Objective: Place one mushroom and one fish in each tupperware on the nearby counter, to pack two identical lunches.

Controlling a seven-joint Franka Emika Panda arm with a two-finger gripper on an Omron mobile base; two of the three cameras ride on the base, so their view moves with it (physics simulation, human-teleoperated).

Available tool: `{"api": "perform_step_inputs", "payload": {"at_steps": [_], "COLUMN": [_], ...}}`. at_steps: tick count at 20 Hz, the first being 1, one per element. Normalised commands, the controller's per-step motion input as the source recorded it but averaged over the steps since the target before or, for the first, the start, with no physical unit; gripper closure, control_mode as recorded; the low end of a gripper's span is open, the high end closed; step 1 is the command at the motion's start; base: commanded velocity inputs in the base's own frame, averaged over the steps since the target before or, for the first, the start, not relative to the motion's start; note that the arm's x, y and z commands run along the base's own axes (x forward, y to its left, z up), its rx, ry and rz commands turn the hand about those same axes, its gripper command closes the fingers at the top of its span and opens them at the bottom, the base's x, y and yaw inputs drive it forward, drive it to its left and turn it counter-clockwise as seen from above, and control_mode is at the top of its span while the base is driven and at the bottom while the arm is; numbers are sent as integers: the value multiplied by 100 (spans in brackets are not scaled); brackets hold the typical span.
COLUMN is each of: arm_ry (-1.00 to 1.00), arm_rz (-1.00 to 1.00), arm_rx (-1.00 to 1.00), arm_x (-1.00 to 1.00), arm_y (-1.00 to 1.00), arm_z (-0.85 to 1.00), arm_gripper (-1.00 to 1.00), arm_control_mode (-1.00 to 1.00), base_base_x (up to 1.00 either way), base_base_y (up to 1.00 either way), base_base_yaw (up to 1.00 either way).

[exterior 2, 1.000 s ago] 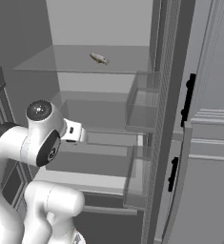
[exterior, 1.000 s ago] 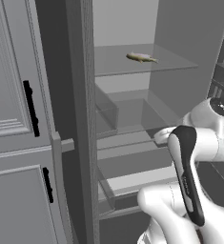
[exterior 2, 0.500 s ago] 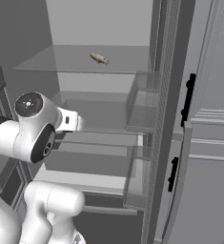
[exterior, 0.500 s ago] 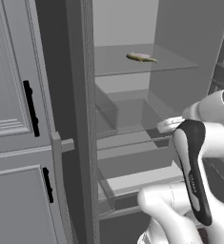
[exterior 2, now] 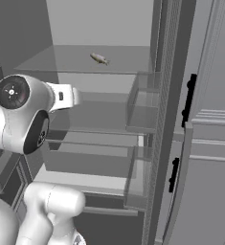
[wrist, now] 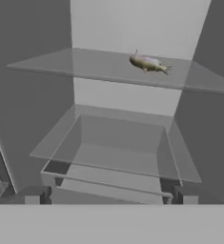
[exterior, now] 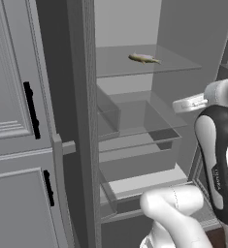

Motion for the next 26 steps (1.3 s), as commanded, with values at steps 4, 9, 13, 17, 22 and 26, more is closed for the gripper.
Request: {"api": "perform_step_inputs", "payload": {"at_steps": [4,9,13,17,22,26], "arm_ry": [-8,0,0,0,1,10], "arm_rz": [6,2,0,0,0,0], "arm_rx": [0,-1,0,0,0,4], "arm_x": [17,59,55,64,81,89], "arm_y": [1,8,0,-5,-12,-18], "arm_z": [92,36,1,-5,-6,0], "arm_gripper": [-100,-100,-100,-100,-100,-100], "arm_control_mode": [-100,-100,-100,-100,-100,-100], "base_base_x": [0,0,0,0,0,0], "base_base_y": [0,0,0,0,0,0], "base_base_yaw": [0,0,0,0,0,0]}}
